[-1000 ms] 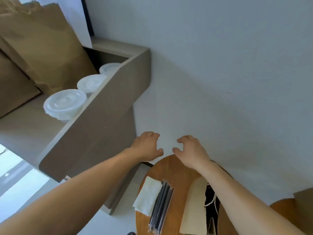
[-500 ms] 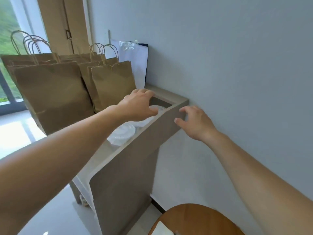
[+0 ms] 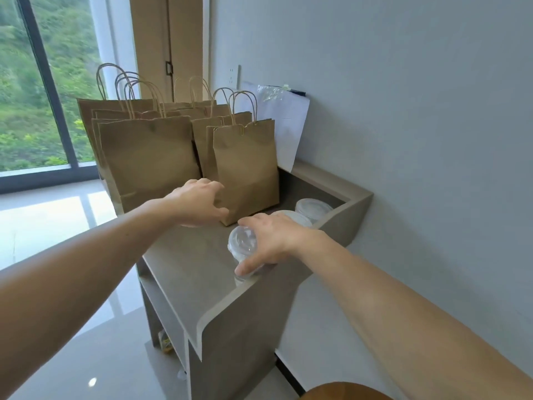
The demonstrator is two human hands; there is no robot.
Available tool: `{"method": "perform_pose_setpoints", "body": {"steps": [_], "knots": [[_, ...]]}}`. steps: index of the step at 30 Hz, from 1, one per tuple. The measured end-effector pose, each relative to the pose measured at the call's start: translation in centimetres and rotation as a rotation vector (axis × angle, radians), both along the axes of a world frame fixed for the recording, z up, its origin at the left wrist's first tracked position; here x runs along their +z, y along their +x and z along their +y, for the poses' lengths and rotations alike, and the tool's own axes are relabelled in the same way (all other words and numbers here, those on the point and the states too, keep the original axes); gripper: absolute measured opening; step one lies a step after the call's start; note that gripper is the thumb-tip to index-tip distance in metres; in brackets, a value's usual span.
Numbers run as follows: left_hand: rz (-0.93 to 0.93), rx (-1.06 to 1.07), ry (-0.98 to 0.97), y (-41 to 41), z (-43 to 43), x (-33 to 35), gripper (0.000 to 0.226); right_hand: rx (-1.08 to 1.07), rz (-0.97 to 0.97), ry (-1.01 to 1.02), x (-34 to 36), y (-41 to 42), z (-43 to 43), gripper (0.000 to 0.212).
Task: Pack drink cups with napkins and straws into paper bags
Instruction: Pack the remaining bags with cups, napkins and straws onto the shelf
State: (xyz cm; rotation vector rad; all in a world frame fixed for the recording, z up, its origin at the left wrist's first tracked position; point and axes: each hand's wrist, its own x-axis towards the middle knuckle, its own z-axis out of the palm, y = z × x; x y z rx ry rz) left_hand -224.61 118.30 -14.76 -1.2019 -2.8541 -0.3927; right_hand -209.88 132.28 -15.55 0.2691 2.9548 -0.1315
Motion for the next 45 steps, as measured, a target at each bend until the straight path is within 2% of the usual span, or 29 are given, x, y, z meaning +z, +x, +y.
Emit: {"method": "perform_pose_setpoints", "body": {"steps": [6,11,16,21,24,29,36,40,45], "knots": [[0.004,-0.057,0.007,-1.6,2.0,-0.3,0.070,0.029,0.005,0.017,-0.2,-1.0,0.6,0.108],[0.031,-0.126,0.051,-2.3,4.8,1.1,0.072,-0.031,0.130,-0.102,0.9,-0.6,0.5,0.098],[0.077,-0.185,0.112,-2.6,8.0,4.2,0.070,-0.131,0.332,-0.306,5.8,1.9,2.3,0.093],[0.093,-0.262,0.123,-1.0,12.1,6.5,0.070,-0.289,0.485,-0.353,9.8,6.7,4.9,0.090],[0.115,-0.362,0.121,1.6,15.1,6.8,0.069,-0.395,0.542,-0.308,10.9,11.0,6.9,0.092],[0.097,-0.509,0.091,8.3,20.1,5.6,0.070,-0.598,0.539,-0.225,10.0,19.3,9.8,0.094],[0.034,-0.714,-0.029,21.8,24.6,-1.1,0.070,-0.864,0.442,-0.154,3.3,31.8,12.4,0.096],[-0.059,-0.819,-0.229,29.7,24.6,-9.2,0.075,-0.985,0.407,-0.191,-2.3,38.0,12.8,0.099],[-0.262,-0.909,-0.524,36.9,21.7,-19.9,0.084,-1.110,0.364,-0.245,-9.6,43.0,12.5,0.099]]}}
